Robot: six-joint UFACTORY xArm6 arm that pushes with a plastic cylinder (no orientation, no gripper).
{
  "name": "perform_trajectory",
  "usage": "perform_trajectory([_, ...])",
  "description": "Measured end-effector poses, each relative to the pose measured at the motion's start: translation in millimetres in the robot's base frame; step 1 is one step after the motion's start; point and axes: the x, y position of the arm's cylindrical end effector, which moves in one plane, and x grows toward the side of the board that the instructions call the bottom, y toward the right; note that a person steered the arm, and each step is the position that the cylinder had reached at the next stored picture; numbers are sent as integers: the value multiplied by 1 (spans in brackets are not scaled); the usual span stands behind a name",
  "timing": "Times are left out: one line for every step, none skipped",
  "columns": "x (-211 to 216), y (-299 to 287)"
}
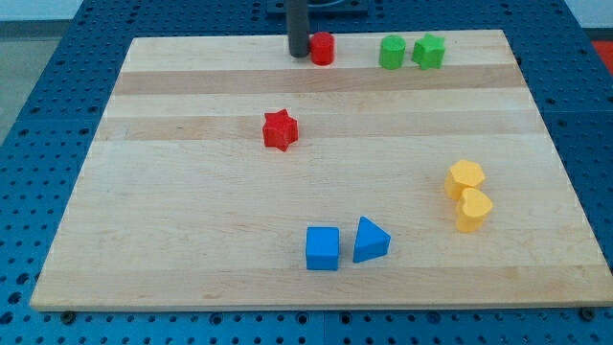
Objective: Slide the red star to the top center
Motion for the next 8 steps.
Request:
perform_trajectory([0, 14])
perform_trajectory([25, -28])
perform_trajectory([114, -5])
perform_trajectory([194, 57])
perform_trajectory([200, -27])
perform_trajectory([130, -60])
perform_trajectory([72, -66])
perform_trajectory([74, -68])
